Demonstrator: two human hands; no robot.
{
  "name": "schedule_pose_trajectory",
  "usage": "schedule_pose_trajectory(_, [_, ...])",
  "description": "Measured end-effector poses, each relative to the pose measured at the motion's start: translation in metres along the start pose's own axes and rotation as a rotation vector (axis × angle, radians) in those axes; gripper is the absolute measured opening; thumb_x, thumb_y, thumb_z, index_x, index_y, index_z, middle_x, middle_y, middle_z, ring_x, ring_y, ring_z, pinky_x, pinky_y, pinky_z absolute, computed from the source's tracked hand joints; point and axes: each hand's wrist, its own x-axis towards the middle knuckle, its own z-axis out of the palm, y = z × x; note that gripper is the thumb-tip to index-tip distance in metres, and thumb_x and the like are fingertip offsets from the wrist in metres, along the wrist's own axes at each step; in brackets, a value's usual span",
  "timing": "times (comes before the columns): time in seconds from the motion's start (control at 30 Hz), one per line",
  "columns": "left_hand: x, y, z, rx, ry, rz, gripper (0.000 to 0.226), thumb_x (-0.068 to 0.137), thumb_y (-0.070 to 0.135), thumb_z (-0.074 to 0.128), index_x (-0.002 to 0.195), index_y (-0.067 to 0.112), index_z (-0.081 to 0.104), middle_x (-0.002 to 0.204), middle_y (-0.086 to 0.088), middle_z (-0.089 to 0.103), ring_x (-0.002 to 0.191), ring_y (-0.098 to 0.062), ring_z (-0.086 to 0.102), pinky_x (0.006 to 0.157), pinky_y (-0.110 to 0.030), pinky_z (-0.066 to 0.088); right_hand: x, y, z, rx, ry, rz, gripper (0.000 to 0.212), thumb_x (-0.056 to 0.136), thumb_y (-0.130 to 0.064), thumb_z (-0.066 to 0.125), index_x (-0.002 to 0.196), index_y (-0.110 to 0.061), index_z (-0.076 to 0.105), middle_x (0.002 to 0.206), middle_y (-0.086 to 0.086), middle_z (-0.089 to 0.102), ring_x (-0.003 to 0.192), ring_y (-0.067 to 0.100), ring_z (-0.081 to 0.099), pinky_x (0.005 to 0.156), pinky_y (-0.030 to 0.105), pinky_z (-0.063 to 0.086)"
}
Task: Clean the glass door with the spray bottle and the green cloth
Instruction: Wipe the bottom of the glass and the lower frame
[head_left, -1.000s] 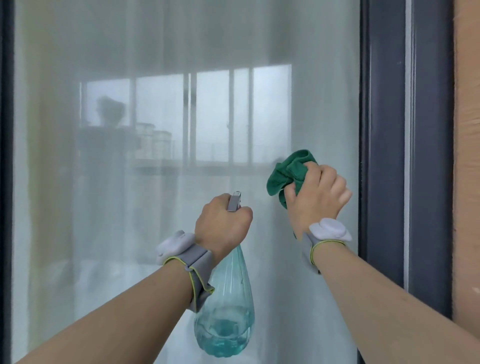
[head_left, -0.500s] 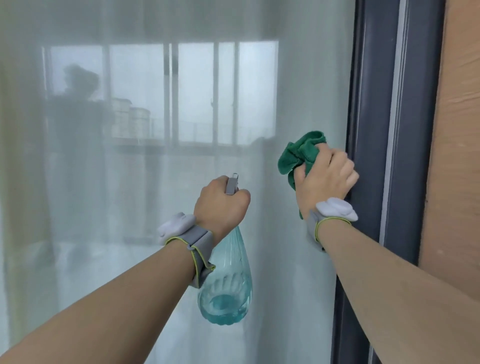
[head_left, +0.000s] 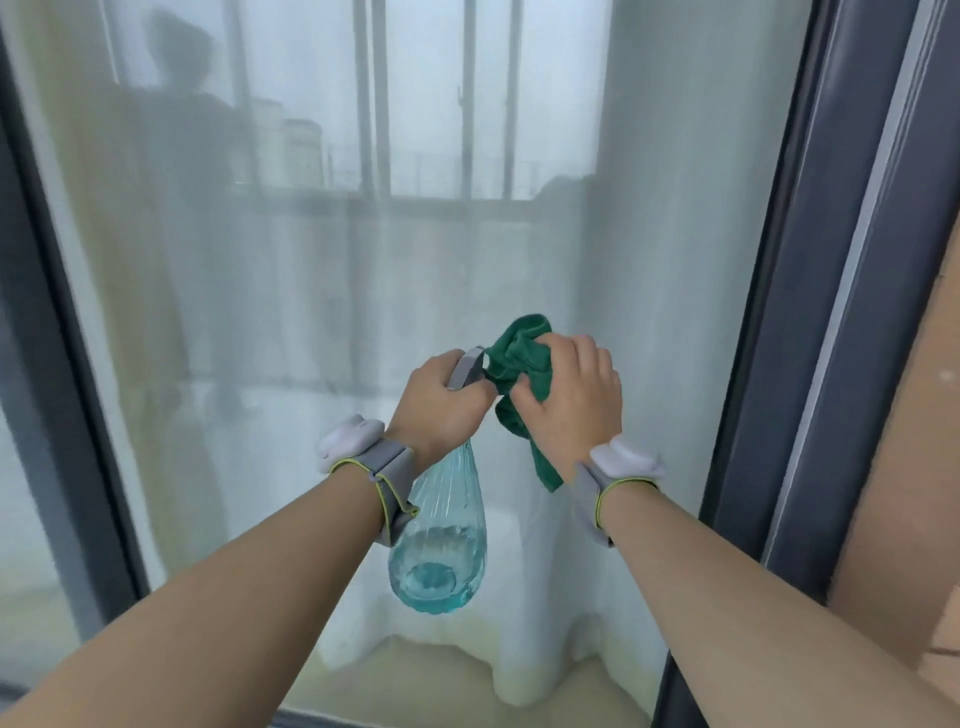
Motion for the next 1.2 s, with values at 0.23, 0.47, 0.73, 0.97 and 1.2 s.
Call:
schedule_pose_trajectory(0.23, [-0.024,-0.066,-0.087,-0.007,0.097,-0.162,0.022,0.067,0.025,0.055,0.075,0.006,0.047,0.072,-0.003,0.043,0.065,-0.021,0.036,0.062,-0.031,0.030,-0.036,-0.074,0.053,-0.034,-0.242,-0.232,0.043,0.077,-0.043,0.047,0.111,-0.020,0.059,0.100,-0.001,0.056,0.085,0.023,0.049,0.068,0.035,0.042])
schedule_pose_trajectory(0.47, [-0.032,-0.142,-0.191,0.036,0.147,-0.116,0.013,0.076,0.021,0.057,0.074,0.011,0.050,0.067,0.000,0.048,0.061,-0.019,0.040,0.057,-0.029,0.034,-0.066,-0.170,0.132,-0.108,-0.371,-0.434,0.045,0.074,-0.044,0.046,0.108,-0.018,0.061,0.097,-0.002,0.056,0.080,0.024,0.051,0.065,0.034,0.042])
schedule_pose_trajectory(0.73, [-0.048,-0.260,-0.307,-0.062,0.173,-0.206,0.011,0.083,0.017,0.054,0.080,0.011,0.045,0.071,0.000,0.040,0.065,-0.022,0.033,0.060,-0.030,0.031,-0.121,-0.265,0.231,-0.115,-0.633,-0.218,0.043,0.082,-0.046,0.047,0.118,-0.023,0.054,0.107,-0.004,0.052,0.090,0.024,0.051,0.077,0.037,0.045])
schedule_pose_trajectory(0.97, [-0.040,-0.343,-0.371,-0.088,0.055,-0.148,0.011,0.089,0.015,0.056,0.096,0.008,0.053,0.078,0.000,0.047,0.068,-0.021,0.040,0.065,-0.031,0.037,-0.155,-0.343,0.314,0.666,-0.759,1.034,0.020,0.082,-0.032,0.060,0.084,-0.013,0.061,0.079,0.007,0.063,0.067,0.024,0.060,0.064,0.030,0.049])
schedule_pose_trajectory(1.2, [-0.029,-0.400,-0.369,-0.148,0.018,-0.268,0.004,0.088,0.010,0.057,0.088,0.010,0.053,0.078,0.001,0.050,0.069,-0.021,0.042,0.064,-0.031,0.036,-0.197,-0.371,0.368,1.361,-0.944,1.511,0.047,0.037,-0.018,0.096,0.068,-0.013,0.060,0.066,0.005,0.054,0.059,0.017,0.053,0.063,0.027,0.048])
